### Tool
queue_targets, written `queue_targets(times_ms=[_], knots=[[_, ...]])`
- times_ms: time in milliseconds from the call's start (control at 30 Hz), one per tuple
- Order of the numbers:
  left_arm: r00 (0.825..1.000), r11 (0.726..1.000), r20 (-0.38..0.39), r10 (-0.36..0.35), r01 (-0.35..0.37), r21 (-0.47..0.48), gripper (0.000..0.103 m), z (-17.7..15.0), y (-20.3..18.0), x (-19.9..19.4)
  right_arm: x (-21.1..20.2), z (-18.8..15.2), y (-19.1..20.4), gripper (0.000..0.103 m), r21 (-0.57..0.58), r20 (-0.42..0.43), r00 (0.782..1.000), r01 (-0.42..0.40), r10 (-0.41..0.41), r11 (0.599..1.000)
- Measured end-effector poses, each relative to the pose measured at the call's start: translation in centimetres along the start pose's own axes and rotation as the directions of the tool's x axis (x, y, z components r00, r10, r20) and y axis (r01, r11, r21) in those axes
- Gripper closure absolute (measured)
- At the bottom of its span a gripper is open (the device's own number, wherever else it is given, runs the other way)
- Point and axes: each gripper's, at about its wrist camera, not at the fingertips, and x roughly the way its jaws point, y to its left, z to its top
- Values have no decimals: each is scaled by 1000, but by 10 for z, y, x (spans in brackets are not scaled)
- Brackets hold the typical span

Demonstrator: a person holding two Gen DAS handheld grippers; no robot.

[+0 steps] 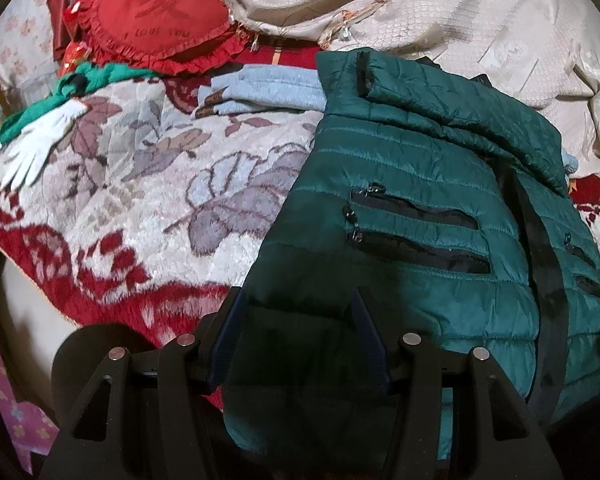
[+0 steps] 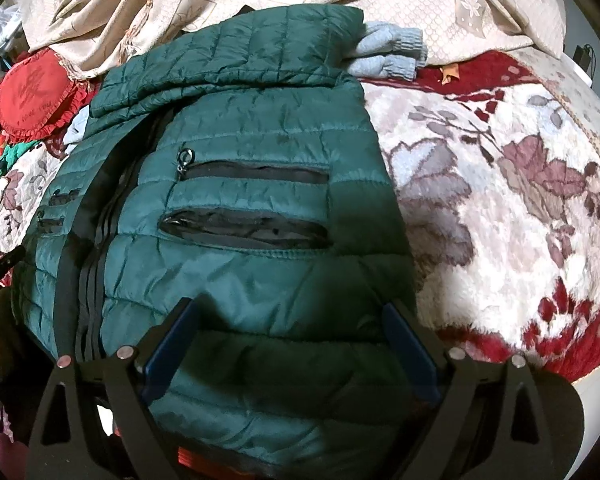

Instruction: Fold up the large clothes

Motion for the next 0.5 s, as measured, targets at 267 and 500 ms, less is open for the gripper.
queue_targets(times_ms=[267,500], knots=[[999,998,-32,-39,37,-58,66,-8,14,3,0,-7,-15,5,27,-17,1000,5,-5,1000],[996,985,-41,-85,78,-155,66,-12,38,2,12,-14,-32,4,93,-66,997,-44,50,995]])
